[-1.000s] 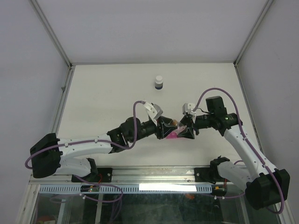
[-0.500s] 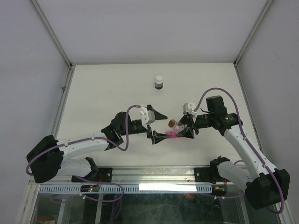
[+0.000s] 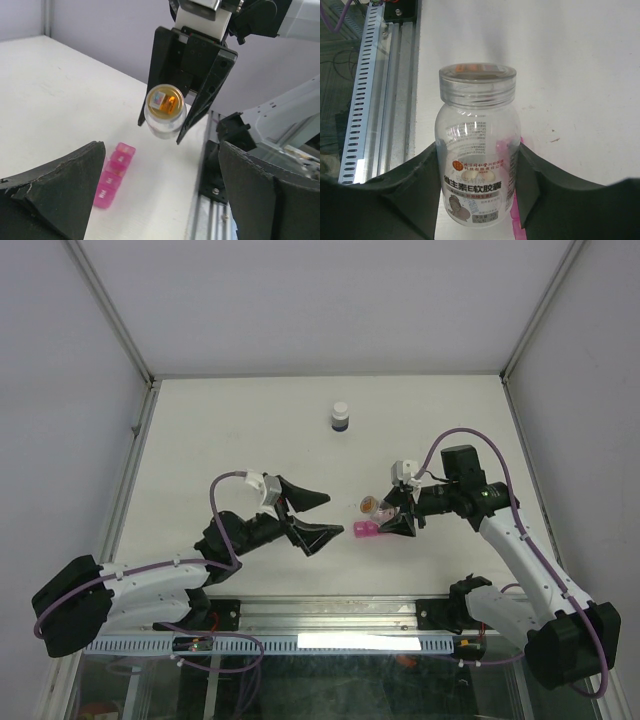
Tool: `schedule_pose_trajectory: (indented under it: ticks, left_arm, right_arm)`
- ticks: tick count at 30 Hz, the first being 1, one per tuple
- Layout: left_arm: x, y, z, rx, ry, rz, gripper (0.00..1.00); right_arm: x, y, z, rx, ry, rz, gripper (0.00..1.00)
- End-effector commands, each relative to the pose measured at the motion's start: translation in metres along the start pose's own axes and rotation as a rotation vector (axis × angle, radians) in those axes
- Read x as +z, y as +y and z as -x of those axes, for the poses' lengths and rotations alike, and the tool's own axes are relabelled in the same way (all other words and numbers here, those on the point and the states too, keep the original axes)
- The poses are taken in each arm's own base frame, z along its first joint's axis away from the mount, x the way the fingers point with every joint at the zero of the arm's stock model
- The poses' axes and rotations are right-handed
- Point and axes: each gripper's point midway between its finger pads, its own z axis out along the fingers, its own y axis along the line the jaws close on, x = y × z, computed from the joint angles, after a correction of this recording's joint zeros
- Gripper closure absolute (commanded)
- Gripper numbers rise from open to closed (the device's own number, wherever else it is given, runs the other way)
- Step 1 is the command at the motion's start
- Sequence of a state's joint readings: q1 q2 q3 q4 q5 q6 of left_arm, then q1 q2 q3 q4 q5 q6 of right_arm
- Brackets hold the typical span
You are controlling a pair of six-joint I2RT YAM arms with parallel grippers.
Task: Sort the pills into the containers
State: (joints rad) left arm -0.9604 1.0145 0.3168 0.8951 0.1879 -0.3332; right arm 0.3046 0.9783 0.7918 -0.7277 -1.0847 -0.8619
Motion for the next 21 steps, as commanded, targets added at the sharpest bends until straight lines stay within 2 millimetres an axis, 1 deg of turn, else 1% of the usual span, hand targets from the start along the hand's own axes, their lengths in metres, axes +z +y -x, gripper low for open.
schedule_pose_trajectory:
  ticks: [1, 2, 5, 8, 11, 21]
  left_arm:
    - [-0.007, -0.013, 0.024, -0.174, -0.133, -0.038, 0.01]
    - [-0.008, -0.015, 0.025, -0.194, -0.137, -0.046, 0.01]
    - [-0.005, -0.023, 0.026, -0.221, -0.124, -0.080, 0.06]
    - [-0.001, -0.023, 0.024, -0.254, -0.090, -0.068, 0.08]
    - [0.002, -0.020, 0.024, -0.264, -0.081, -0.024, 0.09]
    - [0.017, -0.016, 0.018, -0.186, -0.035, 0.136, 0.10]
  right_arm:
    - [-0.003, -0.005, 0.017, -0.058, -0.033, -0.012, 1.00]
    - [-0.003, -0.005, 0.017, -0.059, -0.034, -0.012, 1.00]
    - [-0.003, -0.005, 0.016, -0.060, -0.033, -0.012, 1.00]
    - [-0.003, -0.006, 0.016, -0.061, -0.033, -0.014, 1.00]
    - [-0.004, -0.006, 0.016, -0.062, -0.033, -0.016, 1.00]
    - [-0.004, -0.005, 0.016, -0.065, -0.034, -0.013, 1.00]
